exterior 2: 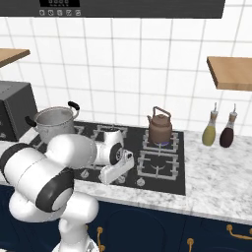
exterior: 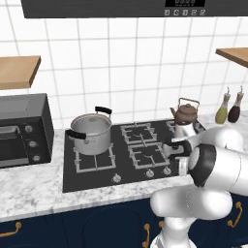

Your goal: Pick the kettle from the counter and place it on a stove burner. Then turn the burner on.

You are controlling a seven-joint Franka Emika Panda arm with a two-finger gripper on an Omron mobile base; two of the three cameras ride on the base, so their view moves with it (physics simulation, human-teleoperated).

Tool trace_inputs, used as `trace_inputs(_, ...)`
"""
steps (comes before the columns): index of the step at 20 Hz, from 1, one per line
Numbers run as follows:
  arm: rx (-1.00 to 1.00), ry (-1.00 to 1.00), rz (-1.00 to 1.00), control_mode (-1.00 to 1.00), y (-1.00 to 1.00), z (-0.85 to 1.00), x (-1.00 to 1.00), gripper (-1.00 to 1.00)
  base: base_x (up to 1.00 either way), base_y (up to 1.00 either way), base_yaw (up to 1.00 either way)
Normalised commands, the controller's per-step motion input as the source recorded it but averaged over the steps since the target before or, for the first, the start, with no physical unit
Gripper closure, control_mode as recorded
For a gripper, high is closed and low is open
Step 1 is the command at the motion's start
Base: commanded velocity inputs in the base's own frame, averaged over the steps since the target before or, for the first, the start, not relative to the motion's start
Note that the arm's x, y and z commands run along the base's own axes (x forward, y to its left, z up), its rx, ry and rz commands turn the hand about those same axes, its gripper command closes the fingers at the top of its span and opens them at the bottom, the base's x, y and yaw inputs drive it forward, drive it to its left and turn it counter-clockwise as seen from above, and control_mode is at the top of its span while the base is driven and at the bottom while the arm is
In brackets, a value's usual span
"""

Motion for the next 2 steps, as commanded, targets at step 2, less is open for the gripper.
trace_inputs(2,0.00,0.00,0.31,-1.00,0.00,0.00,-0.02,1.00,0.00,0.00,0.00)
